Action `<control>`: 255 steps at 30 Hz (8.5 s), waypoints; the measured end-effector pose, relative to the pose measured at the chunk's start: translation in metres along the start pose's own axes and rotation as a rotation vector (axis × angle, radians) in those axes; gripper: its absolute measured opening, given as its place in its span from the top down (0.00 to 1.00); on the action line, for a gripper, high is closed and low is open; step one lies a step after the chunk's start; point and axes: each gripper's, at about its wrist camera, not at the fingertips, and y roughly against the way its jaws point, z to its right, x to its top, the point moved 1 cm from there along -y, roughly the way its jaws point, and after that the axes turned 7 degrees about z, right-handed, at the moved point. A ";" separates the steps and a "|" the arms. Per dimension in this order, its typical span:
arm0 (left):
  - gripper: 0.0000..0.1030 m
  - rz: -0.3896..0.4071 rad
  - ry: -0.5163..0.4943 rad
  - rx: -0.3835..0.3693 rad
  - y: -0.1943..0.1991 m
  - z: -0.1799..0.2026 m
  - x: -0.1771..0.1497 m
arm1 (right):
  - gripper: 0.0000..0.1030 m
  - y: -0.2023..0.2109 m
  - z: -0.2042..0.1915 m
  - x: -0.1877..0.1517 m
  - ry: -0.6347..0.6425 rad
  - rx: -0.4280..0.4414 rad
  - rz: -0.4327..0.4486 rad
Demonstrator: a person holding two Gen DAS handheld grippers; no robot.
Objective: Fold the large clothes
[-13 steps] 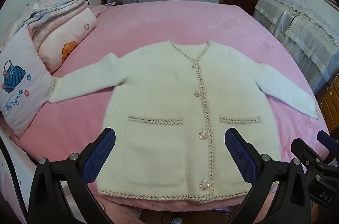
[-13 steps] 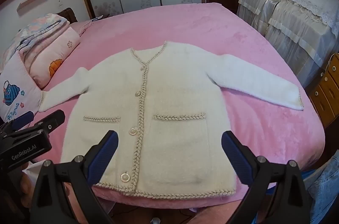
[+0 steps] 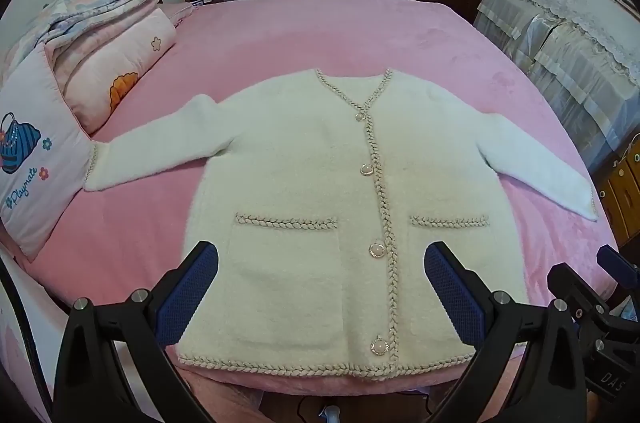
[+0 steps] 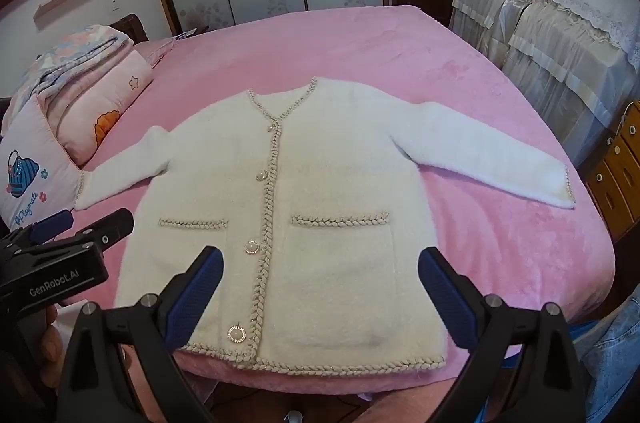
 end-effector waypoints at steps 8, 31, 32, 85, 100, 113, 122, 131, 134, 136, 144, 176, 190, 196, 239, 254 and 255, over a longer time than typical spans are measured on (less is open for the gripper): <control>0.01 0.001 0.007 -0.029 0.006 0.006 0.001 | 0.04 0.004 -0.007 0.000 0.001 -0.007 0.020; 0.01 -0.007 -0.015 -0.041 0.009 0.011 -0.002 | 0.04 0.006 0.001 -0.005 -0.021 0.002 0.019; 0.01 -0.007 -0.014 -0.040 0.009 0.011 -0.002 | 0.04 0.006 0.001 -0.006 -0.021 0.000 0.019; 0.01 0.011 -0.226 -0.083 -0.009 0.102 0.036 | 0.04 0.011 0.058 0.006 -0.107 -0.007 0.083; 0.01 0.175 -0.381 -0.204 -0.044 0.250 0.113 | 0.04 -0.017 0.159 0.042 -0.186 -0.189 0.132; 0.01 0.205 -0.450 -0.294 -0.126 0.322 0.140 | 0.04 -0.091 0.271 0.046 -0.419 -0.324 0.081; 0.01 0.132 -0.392 -0.368 -0.179 0.346 0.135 | 0.06 -0.147 0.340 0.015 -0.601 -0.393 0.009; 0.02 0.115 -0.410 -0.350 -0.209 0.365 0.132 | 0.15 -0.190 0.389 -0.015 -0.791 -0.367 -0.046; 0.07 0.083 -0.396 -0.353 -0.217 0.368 0.135 | 0.15 -0.199 0.397 -0.019 -0.840 -0.364 -0.037; 0.07 0.055 -0.383 -0.353 -0.224 0.367 0.135 | 0.15 -0.203 0.400 -0.019 -0.850 -0.368 -0.022; 0.07 0.059 -0.380 -0.315 -0.236 0.363 0.134 | 0.62 -0.215 0.407 -0.008 -0.810 -0.398 -0.003; 0.07 -0.125 -0.084 -0.333 -0.290 0.127 0.076 | 0.67 -0.269 0.098 0.031 0.170 -0.104 -0.031; 0.29 -0.362 0.152 -0.667 -0.345 0.171 0.046 | 0.64 -0.217 0.134 0.001 -0.106 -0.018 -0.020; 0.30 -0.401 0.246 -0.727 -0.369 0.188 0.034 | 0.64 -0.212 0.144 -0.008 -0.157 -0.003 -0.021; 0.79 0.116 -0.082 -0.269 -0.225 0.103 0.239 | 0.90 -0.291 0.152 0.068 -0.100 -0.146 0.006; 0.54 -0.271 -0.060 -0.149 -0.371 -0.009 0.101 | 0.50 -0.281 0.079 0.043 0.271 -0.158 -0.106; 0.49 -0.272 -0.048 -0.158 -0.368 -0.011 0.097 | 0.50 -0.278 0.081 0.042 0.269 -0.143 -0.117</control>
